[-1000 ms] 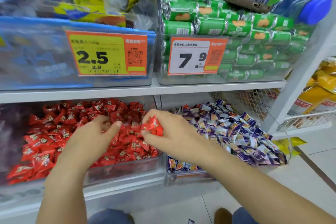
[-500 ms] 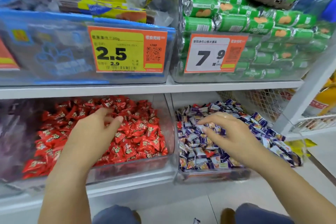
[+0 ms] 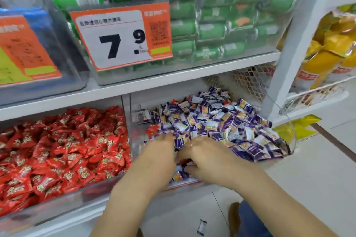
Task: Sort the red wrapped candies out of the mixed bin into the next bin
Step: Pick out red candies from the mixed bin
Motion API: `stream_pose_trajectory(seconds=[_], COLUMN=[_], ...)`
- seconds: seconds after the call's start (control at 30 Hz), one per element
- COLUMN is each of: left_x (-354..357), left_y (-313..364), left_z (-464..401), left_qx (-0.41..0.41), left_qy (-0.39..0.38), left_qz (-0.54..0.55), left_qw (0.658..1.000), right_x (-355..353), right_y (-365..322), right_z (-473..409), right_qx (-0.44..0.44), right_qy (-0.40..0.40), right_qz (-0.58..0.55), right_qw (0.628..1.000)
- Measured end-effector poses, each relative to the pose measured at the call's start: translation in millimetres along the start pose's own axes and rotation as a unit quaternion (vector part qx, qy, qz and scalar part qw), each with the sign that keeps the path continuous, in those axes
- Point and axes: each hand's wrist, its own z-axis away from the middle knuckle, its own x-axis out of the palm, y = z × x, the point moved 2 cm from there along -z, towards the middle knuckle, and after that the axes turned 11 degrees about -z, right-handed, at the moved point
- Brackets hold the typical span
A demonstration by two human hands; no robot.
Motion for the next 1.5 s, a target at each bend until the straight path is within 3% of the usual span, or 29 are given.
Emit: stream_pose_trajectory(seconds=[0.07, 0.2, 0.33, 0.43, 0.53, 0.67, 0.8, 0.9, 1.1, 1.27, 1.5], left_x=[10.1, 17.0, 6.7, 1.4, -1.5, 19.5, 26.8, 21.3, -22.1, -22.6, 3.3], left_y=[6.1, 19.0, 20.4, 13.5, -1.5, -11.1, -9.3, -17.4, -8.7, 9.7, 12.2], left_z=[-7.9, -20.4, -28.4, -47.5, -83.1, -107.7, -110.8, -115.7, -130.9, -162.0, -173.3], left_qx=[-0.010, -0.009, -0.070, -0.162, -0.202, -0.152, -0.183, -0.205, -0.190, -0.131, -0.089], left_qy=[-0.034, -0.029, -0.001, -0.045, -0.053, -0.113, -0.088, -0.041, 0.159, 0.120, 0.061], left_qz=[0.000, 0.012, -0.007, -0.080, -0.122, -0.136, -0.086, -0.007, 0.162, 0.130, -0.014], left_qw=[0.999, 0.999, 0.998, 0.982, 0.970, 0.973, 0.975, 0.978, 0.955, 0.975, 0.994], right_x=[6.0, 9.0, -10.8, -44.4, -60.8, -67.8, -65.6, -65.9, -68.9, -67.7, -71.6], right_y=[6.5, 23.4, 37.5, 47.0, 60.0, 76.2, 91.5, 97.6, 97.4, 98.8, 99.0], right_z=[-6.3, -11.8, -2.1, 12.5, 21.7, 40.5, 48.7, 51.5, 46.9, 41.5, 24.9], right_qx=[0.010, 0.030, 0.011, 0.046, 0.092, 0.138, 0.158, 0.169, 0.169, 0.163, 0.150], right_qy=[-0.002, 0.060, 0.206, 0.304, 0.273, 0.234, 0.211, 0.202, 0.201, 0.189, 0.191], right_qz=[0.052, 0.102, -0.017, -0.102, -0.117, -0.154, -0.161, -0.164, -0.178, -0.176, -0.179], right_qw=[0.999, 0.993, 0.978, 0.946, 0.951, 0.950, 0.951, 0.951, 0.948, 0.952, 0.953])
